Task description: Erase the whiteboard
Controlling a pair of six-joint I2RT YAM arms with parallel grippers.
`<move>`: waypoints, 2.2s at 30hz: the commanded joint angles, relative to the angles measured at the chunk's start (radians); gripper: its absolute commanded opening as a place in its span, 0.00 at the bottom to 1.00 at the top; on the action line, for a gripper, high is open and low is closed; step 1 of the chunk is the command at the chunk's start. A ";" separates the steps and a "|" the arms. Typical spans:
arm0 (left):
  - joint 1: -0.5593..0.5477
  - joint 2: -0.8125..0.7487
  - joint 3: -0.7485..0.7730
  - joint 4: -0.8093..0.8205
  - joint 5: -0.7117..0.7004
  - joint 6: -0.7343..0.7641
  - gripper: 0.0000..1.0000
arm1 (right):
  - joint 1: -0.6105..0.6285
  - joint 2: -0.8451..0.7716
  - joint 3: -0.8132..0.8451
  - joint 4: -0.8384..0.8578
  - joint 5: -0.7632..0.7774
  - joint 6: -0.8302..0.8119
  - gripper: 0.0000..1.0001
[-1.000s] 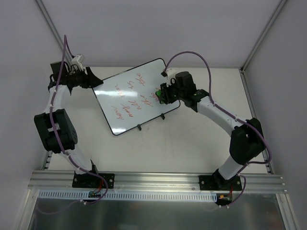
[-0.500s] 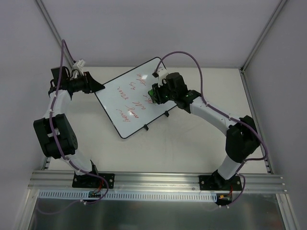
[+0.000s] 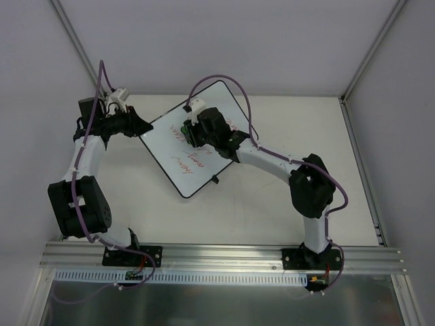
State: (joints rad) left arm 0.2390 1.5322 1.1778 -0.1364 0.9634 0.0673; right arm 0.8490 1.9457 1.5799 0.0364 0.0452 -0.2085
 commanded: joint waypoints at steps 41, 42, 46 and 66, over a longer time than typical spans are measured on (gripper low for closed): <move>-0.190 -0.241 -0.175 -0.025 -0.164 0.175 0.00 | -0.013 -0.056 -0.216 -0.043 0.207 0.417 0.00; -0.191 -0.244 -0.175 -0.026 -0.166 0.175 0.00 | -0.010 -0.048 -0.192 -0.044 0.196 0.419 0.00; -0.204 -0.244 -0.181 -0.032 -0.172 0.184 0.00 | 0.021 0.010 -0.032 -0.095 0.177 0.409 0.00; -0.233 -0.253 -0.170 -0.058 -0.195 0.206 0.00 | 0.050 0.162 0.289 -0.230 0.188 0.394 0.01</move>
State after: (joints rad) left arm 0.0582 1.3113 1.0153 -0.1474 0.6964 0.2298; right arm 0.9295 2.0930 1.8763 -0.1658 0.2176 0.1822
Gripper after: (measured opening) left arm 0.205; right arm 0.347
